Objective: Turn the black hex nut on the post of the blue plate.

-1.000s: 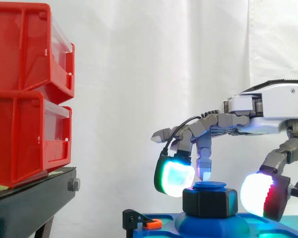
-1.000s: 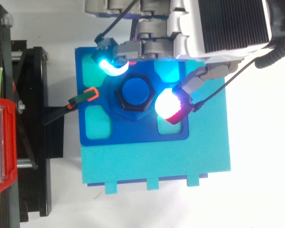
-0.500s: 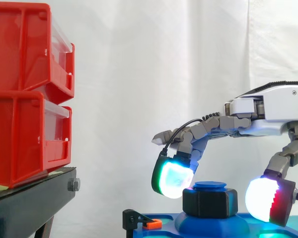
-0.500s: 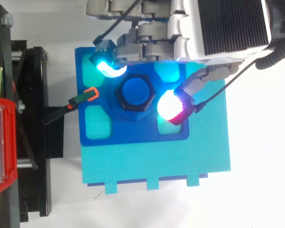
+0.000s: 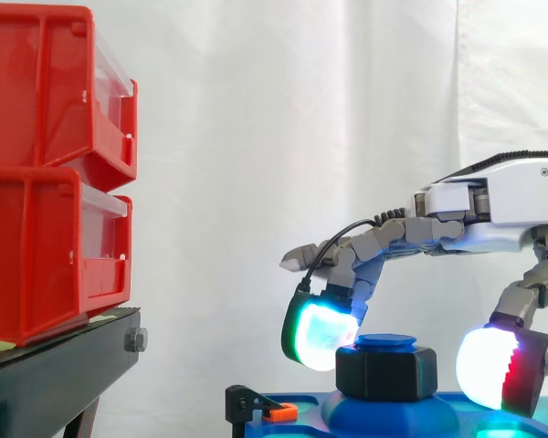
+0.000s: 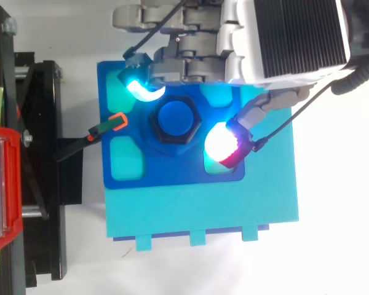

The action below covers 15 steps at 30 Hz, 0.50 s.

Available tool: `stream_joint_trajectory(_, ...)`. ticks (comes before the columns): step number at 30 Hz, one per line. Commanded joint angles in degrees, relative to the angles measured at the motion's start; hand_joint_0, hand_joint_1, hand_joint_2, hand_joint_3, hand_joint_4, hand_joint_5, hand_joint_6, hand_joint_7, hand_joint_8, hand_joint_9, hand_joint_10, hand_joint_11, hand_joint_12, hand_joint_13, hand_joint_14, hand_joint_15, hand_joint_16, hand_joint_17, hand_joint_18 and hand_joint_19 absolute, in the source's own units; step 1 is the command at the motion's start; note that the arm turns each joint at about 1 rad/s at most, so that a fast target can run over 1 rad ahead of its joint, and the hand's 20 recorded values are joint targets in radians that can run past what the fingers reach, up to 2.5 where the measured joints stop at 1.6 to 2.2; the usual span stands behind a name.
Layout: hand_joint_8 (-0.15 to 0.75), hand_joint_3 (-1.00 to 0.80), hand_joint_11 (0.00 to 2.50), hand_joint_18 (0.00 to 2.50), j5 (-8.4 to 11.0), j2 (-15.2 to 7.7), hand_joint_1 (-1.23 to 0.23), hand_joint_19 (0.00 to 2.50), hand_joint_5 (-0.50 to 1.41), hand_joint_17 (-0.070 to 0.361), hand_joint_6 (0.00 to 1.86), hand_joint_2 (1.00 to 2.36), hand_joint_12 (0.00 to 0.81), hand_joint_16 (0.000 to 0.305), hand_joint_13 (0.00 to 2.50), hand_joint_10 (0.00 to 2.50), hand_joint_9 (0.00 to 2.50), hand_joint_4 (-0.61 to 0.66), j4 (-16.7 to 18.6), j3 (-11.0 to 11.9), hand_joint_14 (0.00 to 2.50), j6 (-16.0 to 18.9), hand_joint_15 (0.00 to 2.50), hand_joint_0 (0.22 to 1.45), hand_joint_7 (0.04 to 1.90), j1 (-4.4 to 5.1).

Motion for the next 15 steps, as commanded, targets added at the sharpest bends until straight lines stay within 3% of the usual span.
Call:
stream_joint_trajectory(1,0.199,-0.5,0.0,0.07,0.0,0.0,-0.57,0.17,-0.23,0.104,0.5,1.0,0.258,0.046,0.04,1.15,0.0,0.4,-0.2,0.0,0.0,0.0,0.16,0.31,0.86,0.06)
stream_joint_trajectory(15,0.205,-0.5,0.0,0.07,0.0,0.4,-0.54,0.17,-0.2,0.103,0.5,1.0,0.256,0.046,0.04,1.34,0.01,0.47,-1.4,0.0,0.0,0.0,0.16,0.32,0.89,-0.12)
